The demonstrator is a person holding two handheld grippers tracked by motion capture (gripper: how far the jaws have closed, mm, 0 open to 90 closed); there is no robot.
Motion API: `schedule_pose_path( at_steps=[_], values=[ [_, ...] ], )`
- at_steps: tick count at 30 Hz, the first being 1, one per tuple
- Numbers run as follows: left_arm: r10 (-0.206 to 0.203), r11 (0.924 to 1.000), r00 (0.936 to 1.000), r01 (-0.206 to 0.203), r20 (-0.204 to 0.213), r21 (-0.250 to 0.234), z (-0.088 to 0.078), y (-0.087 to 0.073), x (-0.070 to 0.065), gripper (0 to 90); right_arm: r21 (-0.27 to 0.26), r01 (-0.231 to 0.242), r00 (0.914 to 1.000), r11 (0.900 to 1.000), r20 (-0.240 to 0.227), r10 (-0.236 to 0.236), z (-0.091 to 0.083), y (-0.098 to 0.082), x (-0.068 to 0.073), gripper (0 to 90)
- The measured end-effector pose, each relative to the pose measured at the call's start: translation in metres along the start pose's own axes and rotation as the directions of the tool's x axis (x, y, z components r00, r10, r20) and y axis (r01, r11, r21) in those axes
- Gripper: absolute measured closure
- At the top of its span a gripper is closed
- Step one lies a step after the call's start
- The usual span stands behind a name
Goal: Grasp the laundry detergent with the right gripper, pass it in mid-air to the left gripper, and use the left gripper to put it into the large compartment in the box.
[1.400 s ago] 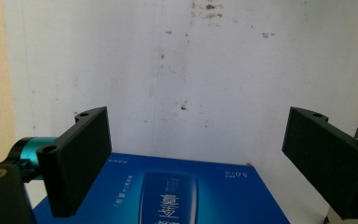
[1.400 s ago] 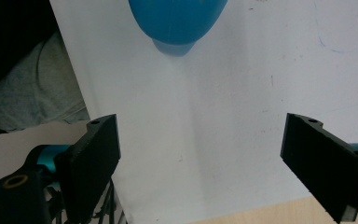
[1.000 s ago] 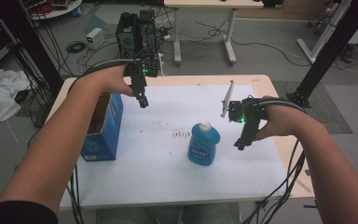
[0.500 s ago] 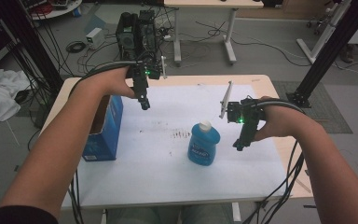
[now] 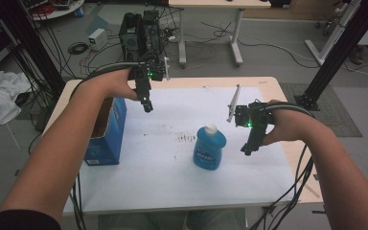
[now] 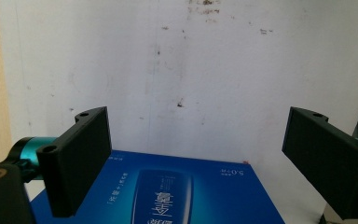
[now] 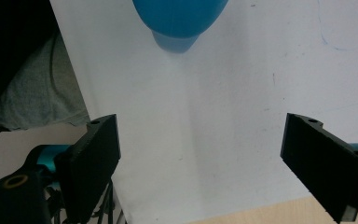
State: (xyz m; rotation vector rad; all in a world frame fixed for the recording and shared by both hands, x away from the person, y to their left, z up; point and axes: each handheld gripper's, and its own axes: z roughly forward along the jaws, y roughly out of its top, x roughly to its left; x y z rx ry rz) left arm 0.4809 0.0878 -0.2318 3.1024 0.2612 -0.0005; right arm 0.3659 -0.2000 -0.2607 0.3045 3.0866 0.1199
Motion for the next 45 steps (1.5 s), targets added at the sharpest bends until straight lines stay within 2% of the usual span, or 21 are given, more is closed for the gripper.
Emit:
schedule_pose_path(
  at_steps=[3,4,5,6,8,9,11,13,14,15,17,22,26,28,36,43,45],
  values=[
    [0.010,1.0000,1.0000,-0.010,0.000,-0.001,0.001,0.001,0.000,8.0,-0.012,-0.011,0.9999,1.000,-0.007,0.011,0.001,-0.002,0.001,11.0],
    [0.008,0.9999,1.0000,-0.008,-0.006,-0.010,0.001,0.002,0.000,8.0,-0.008,0.010,0.9999,1.000,-0.003,-0.010,0.001,-0.003,-0.001,11.0],
    [0.015,0.9999,0.9999,-0.015,-0.009,-0.005,0.001,0.002,0.000,8.0,-0.011,0.008,1.0000,1.000,-0.002,-0.008,0.001,-0.003,-0.001,11.0],
    [0.012,0.9999,0.9999,-0.012,-0.010,0.002,0.001,0.002,-0.001,8.0,-0.014,-0.015,0.9998,1.000,-0.010,0.015,0.002,-0.003,0.001,11.0],
    [0.014,0.9999,0.9999,-0.014,-0.007,-0.004,0.000,0.002,0.000,8.0,-0.019,-0.009,0.9999,1.000,-0.010,0.009,0.003,-0.003,0.001,11.0],
    [0.003,0.9999,1.0000,-0.003,-0.003,-0.012,0.000,0.001,-0.001,8.0,-0.024,-0.008,0.9999,1.000,-0.011,0.008,0.003,-0.003,0.002,11.0],
    [0.013,0.9999,0.9999,-0.013,-0.012,-0.009,-0.001,0.000,-0.001,8.0,-0.031,0.010,0.9999,0.999,-0.008,-0.010,0.003,-0.004,0.001,11.0],
    [0.007,1.0000,1.0000,-0.008,-0.005,-0.005,-0.002,-0.001,-0.002,8.0,-0.050,0.005,0.9999,0.999,-0.012,-0.006,0.004,-0.006,0.002,11.0],
    [0.013,0.9999,0.9998,-0.013,-0.015,-0.001,-0.002,-0.002,-0.001,8.0,-0.060,0.006,0.9999,0.998,-0.011,-0.007,0.004,-0.007,0.002,11.0],
    [0.001,1.0000,1.0000,-0.001,0.000,-0.007,-0.002,-0.003,-0.002,8.0,-0.073,0.010,0.9999,0.997,-0.007,-0.011,0.005,-0.008,0.002,11.0],
    [0.005,0.9999,0.9999,-0.005,-0.015,-0.015,-0.002,-0.004,-0.001,8.0,-0.107,0.002,1.0000,0.994,-0.004,-0.003,0.007,-0.010,0.003,11.0],
    [0.005,0.9999,0.9999,-0.006,-0.012,-0.012,-0.004,-0.005,-0.003,8.0,-0.136,0.009,0.9999,0.991,-0.007,-0.010,0.012,-0.015,0.006,11.0],
    [0.011,0.9998,0.9998,-0.011,-0.020,-0.018,-0.005,-0.006,-0.003,8.0,-0.156,0.000,0.9999,0.988,-0.011,-0.002,0.018,-0.019,0.010,11.0],
    [0.006,0.9998,0.9999,-0.006,-0.010,-0.020,-0.005,-0.006,-0.004,8.0,-0.169,-0.008,0.9999,0.986,-0.016,0.005,0.021,-0.021,0.011,11.0],
    [-0.004,0.9995,0.9997,0.003,-0.023,-0.033,-0.008,-0.012,-0.003,8.0,-0.244,-0.027,0.9996,0.969,-0.003,0.028,0.028,-0.030,0.016,11.0],
    [0.001,0.9996,0.9998,-0.002,-0.021,-0.028,-0.008,-0.012,-0.003,8.0,-0.326,-0.033,0.9991,0.945,0.016,0.040,0.031,-0.037,0.020,11.0],
    [0.001,0.9997,0.9998,-0.002,-0.019,-0.025,-0.008,-0.012,-0.003,8.0,-0.353,-0.038,0.9988,0.935,0.015,0.047,0.033,-0.040,0.021,11.0]
  ],
)
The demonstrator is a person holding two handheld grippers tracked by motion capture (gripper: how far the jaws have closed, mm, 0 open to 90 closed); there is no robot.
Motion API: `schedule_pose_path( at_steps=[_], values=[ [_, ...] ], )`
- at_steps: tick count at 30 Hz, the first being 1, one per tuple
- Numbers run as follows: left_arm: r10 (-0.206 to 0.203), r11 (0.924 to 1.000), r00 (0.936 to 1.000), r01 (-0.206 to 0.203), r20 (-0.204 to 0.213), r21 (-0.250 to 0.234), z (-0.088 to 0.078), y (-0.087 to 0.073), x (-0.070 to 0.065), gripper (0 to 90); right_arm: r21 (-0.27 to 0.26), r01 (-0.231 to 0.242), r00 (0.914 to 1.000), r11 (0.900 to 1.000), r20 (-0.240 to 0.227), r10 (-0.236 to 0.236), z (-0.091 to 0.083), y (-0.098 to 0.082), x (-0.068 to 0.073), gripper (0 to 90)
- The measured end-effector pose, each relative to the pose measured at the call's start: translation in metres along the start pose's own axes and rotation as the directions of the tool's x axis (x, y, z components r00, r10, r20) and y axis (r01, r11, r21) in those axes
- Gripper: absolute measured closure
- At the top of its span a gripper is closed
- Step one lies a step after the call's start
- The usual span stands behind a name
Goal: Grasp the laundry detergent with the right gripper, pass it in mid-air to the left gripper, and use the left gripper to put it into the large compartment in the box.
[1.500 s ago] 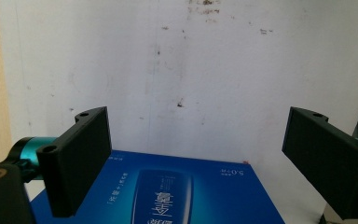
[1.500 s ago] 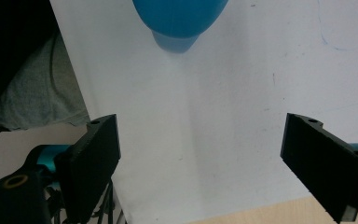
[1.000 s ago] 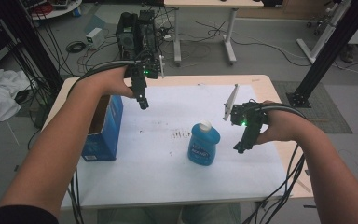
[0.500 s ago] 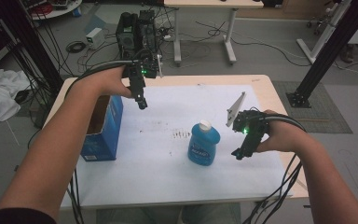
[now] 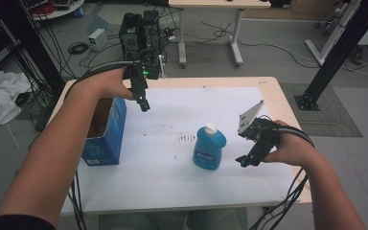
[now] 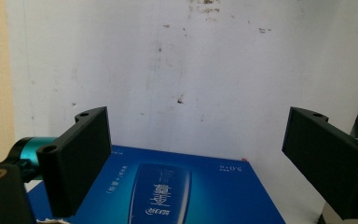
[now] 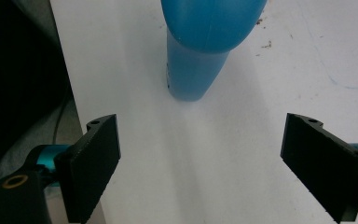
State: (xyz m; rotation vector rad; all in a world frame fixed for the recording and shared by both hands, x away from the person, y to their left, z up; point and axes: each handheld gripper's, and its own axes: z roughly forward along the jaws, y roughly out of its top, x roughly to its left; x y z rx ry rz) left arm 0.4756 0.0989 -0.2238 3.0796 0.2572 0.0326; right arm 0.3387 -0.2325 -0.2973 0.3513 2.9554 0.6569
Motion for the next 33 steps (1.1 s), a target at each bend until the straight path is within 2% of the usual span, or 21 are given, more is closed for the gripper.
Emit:
schedule_pose_path(
  at_steps=[3,5,8,12,13,14,15,18,20,22,23,27,28,33],
  values=[
    [0.003,0.9999,1.0000,-0.003,-0.004,-0.010,0.001,0.000,0.000,8.0,-0.025,-0.022,0.9997,0.999,0.002,0.022,0.000,-0.004,0.002,11.0],
    [0.006,1.0000,1.0000,-0.006,-0.002,-0.004,0.000,0.001,-0.001,8.0,-0.067,-0.039,0.9992,0.997,0.009,0.040,0.000,-0.010,0.003,11.0],
    [0.006,0.9999,1.0000,-0.006,-0.001,-0.009,0.001,0.002,-0.001,8.0,-0.100,-0.057,0.9982,0.993,0.015,0.059,0.001,-0.014,0.003,11.0],
    [0.008,1.0000,1.0000,-0.008,0.000,-0.004,0.001,0.003,-0.003,8.0,-0.128,-0.074,0.9970,0.989,0.013,0.076,0.005,-0.017,0.005,11.0],
    [0.025,0.9996,0.9997,-0.025,0.002,0.017,0.000,0.003,-0.002,8.0,-0.145,-0.061,0.9979,0.988,0.011,0.063,0.007,-0.018,0.004,11.0],
    [0.010,0.9999,0.9999,-0.010,0.000,0.002,0.000,0.003,-0.003,8.0,-0.137,-0.088,0.9958,0.987,0.013,0.090,0.006,-0.019,0.006,11.0],
    [0.012,0.9999,0.9999,-0.012,-0.006,-0.001,0.000,0.003,-0.003,8.0,-0.152,-0.065,0.9976,0.986,0.013,0.068,0.008,-0.019,0.004,11.0],
    [0.008,1.0000,1.0000,-0.008,-0.006,-0.003,-0.001,0.002,-0.003,8.0,-0.172,-0.073,0.9970,0.982,0.011,0.076,0.010,-0.021,0.004,11.0],
    [0.007,1.0000,1.0000,-0.007,-0.006,-0.001,-0.001,0.001,-0.002,8.0,-0.173,-0.096,0.9950,0.980,0.012,0.099,0.011,-0.023,0.005,11.0],
    [0.005,1.0000,1.0000,-0.005,-0.005,-0.001,0.000,0.001,-0.003,8.0,-0.193,-0.085,0.9960,0.978,0.010,0.088,0.014,-0.025,0.004,11.0],
    [0.006,1.0000,1.0000,-0.006,-0.006,0.002,0.000,0.001,-0.003,8.0,-0.193,-0.099,0.9946,0.976,0.011,0.103,0.014,-0.026,0.004,11.0],
    [0.008,1.0000,1.0000,-0.008,-0.004,0.005,0.001,0.003,-0.003,8.0,-0.188,-0.126,0.9920,0.974,-0.018,0.125,0.019,-0.029,0.006,11.0],
    [0.010,0.9999,0.9999,-0.010,-0.002,0.004,0.001,0.004,-0.003,8.0,-0.196,-0.115,0.9932,0.974,-0.003,0.117,0.020,-0.029,0.005,11.0],
    [0.014,0.9999,0.9999,-0.014,0.004,0.003,0.002,0.006,-0.005,8.0,-0.203,-0.117,0.9931,0.972,-0.015,0.116,0.026,-0.030,0.005,11.0]
  ],
)
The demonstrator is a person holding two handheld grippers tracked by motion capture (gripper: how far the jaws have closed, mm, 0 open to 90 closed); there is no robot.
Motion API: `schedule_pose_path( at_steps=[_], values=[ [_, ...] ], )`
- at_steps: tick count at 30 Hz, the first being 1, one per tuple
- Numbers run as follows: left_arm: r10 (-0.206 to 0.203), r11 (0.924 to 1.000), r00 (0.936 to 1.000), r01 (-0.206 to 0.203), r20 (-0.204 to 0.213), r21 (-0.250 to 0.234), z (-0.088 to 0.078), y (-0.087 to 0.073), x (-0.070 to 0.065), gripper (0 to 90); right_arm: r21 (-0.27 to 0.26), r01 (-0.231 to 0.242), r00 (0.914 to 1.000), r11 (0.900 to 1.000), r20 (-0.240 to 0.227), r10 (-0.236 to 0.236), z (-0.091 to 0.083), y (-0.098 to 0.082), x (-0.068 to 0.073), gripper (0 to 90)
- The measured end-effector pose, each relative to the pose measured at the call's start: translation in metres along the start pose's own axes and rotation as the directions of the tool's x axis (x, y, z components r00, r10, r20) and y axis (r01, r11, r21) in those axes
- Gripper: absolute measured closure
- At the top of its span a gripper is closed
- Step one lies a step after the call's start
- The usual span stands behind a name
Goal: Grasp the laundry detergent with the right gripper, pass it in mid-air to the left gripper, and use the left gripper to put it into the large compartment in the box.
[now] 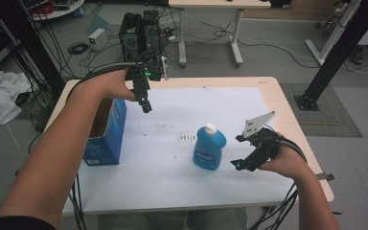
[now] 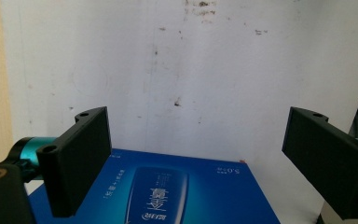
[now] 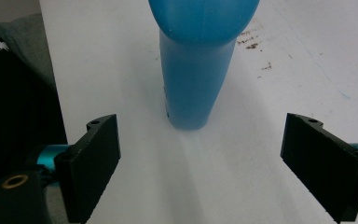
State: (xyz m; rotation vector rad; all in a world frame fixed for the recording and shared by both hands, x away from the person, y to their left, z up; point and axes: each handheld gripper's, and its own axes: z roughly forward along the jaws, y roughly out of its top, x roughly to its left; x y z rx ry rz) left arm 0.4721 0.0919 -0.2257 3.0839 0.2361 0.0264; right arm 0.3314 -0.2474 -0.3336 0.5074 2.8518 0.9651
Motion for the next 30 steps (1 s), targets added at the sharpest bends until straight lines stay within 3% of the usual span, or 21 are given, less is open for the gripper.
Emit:
schedule_pose_path(
  at_steps=[9,22,25,30],
  values=[
    [-0.001,1.0000,1.0000,0.001,-0.004,0.001,0.000,-0.002,-0.001,8.0,-0.014,-0.019,0.9998,1.000,-0.001,0.019,0.008,-0.003,-0.001,11.0],
    [-0.006,1.0000,1.0000,0.006,-0.004,-0.006,0.000,-0.005,-0.002,8.0,-0.030,-0.012,0.9997,0.999,-0.019,0.012,0.025,0.000,-0.003,11.0],
    [-0.001,1.0000,0.9999,0.002,-0.012,0.007,-0.001,-0.005,-0.002,8.0,-0.044,0.008,0.9997,0.999,-0.021,-0.009,0.032,-0.001,-0.005,11.0],
    [-0.002,1.0000,1.0000,0.002,-0.009,0.003,-0.001,-0.005,-0.002,8.0,-0.046,-0.005,0.9995,0.999,-0.030,0.004,0.040,-0.001,-0.004,11.0]
  ],
)
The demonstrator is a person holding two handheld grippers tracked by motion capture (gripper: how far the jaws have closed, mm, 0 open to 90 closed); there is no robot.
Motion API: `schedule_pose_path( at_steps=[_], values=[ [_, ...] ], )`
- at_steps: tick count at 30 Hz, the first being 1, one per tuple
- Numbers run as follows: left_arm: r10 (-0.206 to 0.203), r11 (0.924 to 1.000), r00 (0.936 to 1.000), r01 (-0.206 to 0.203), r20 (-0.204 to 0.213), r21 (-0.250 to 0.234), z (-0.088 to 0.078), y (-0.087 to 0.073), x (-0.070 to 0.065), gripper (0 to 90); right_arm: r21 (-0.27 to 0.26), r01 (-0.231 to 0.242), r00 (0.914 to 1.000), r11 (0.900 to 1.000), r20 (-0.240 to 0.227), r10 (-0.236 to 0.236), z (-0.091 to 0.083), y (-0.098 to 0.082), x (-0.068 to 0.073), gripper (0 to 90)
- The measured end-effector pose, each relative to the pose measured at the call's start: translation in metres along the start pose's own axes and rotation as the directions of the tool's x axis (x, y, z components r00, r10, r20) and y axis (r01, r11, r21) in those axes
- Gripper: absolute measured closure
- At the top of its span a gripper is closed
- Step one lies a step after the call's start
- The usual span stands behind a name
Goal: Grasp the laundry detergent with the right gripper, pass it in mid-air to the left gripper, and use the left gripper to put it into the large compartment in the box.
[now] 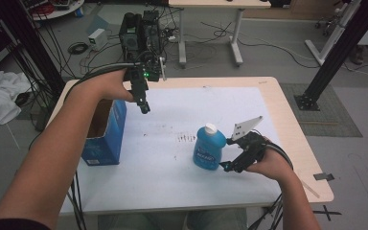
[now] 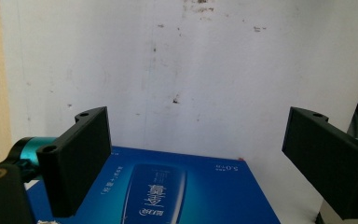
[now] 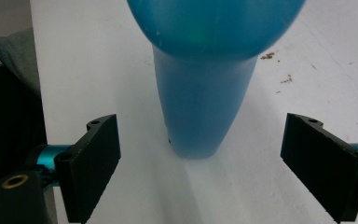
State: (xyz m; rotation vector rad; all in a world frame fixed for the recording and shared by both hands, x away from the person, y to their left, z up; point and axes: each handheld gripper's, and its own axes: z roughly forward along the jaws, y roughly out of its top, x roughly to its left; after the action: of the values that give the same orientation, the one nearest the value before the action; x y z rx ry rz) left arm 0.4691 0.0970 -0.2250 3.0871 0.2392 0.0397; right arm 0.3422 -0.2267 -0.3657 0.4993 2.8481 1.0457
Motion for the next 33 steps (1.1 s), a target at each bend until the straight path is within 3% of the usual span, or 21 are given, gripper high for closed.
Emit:
schedule_pose_path(
  at_steps=[14,21,23,33],
  values=[
    [-0.006,1.0000,1.0000,0.006,-0.001,-0.003,0.001,-0.002,-0.001,8.0,-0.051,-0.003,1.0000,0.999,0.001,0.003,0.022,-0.002,-0.003,11.0],
    [0.001,1.0000,1.0000,-0.001,-0.005,-0.010,0.002,0.000,-0.003,8.0,-0.115,-0.014,0.9998,0.993,0.012,0.015,0.031,-0.006,-0.003,11.0],
    [-0.001,1.0000,1.0000,0.001,-0.005,-0.007,0.002,0.000,-0.003,8.0,-0.111,-0.033,0.9993,0.993,0.011,0.035,0.032,-0.007,-0.002,10.9],
    [-0.004,1.0000,1.0000,0.004,-0.001,-0.009,0.002,-0.001,-0.003,8.0,-0.137,-0.030,0.9992,0.990,0.024,0.034,0.038,-0.008,-0.002,11.0]
  ],
)
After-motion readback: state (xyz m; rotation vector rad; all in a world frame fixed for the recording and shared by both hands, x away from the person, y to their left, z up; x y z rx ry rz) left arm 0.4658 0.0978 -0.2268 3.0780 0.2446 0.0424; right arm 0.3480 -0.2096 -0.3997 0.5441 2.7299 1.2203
